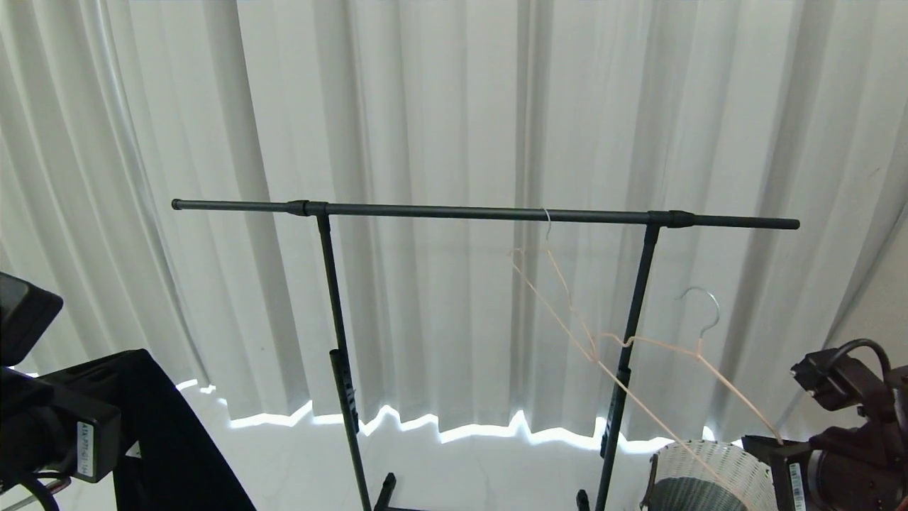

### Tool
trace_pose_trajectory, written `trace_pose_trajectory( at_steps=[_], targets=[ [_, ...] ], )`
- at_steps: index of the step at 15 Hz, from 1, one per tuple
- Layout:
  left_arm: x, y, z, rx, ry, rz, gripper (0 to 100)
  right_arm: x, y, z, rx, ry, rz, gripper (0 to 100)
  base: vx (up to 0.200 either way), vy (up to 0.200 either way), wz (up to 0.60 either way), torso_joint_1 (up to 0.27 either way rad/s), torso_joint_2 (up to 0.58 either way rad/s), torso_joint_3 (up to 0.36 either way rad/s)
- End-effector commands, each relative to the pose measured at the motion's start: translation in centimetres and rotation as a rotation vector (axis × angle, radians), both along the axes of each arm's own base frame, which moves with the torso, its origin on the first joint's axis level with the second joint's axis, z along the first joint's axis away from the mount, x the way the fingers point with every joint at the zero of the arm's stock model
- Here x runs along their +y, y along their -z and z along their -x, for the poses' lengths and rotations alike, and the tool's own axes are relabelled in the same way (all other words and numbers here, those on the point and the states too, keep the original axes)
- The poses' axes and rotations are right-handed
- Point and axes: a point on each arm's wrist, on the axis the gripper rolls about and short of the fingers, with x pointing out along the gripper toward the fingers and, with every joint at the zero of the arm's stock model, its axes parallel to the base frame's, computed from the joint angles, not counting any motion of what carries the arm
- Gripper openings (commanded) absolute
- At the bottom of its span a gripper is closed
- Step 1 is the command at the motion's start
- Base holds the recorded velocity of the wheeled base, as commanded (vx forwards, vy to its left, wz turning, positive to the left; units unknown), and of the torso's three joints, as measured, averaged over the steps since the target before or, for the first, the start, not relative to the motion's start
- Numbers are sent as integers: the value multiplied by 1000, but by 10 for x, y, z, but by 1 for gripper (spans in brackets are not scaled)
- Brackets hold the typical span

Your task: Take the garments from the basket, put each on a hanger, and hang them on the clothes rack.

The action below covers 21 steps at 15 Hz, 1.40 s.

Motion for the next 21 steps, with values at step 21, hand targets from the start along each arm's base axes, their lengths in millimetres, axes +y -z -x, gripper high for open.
trace_pose_trajectory(
  at_steps=[21],
  targets=[
    [-81,-10,-78,107,-54,221,0,88,-25,73,-172,-703,-198,0,0,0,0,0,0,0]
  ],
)
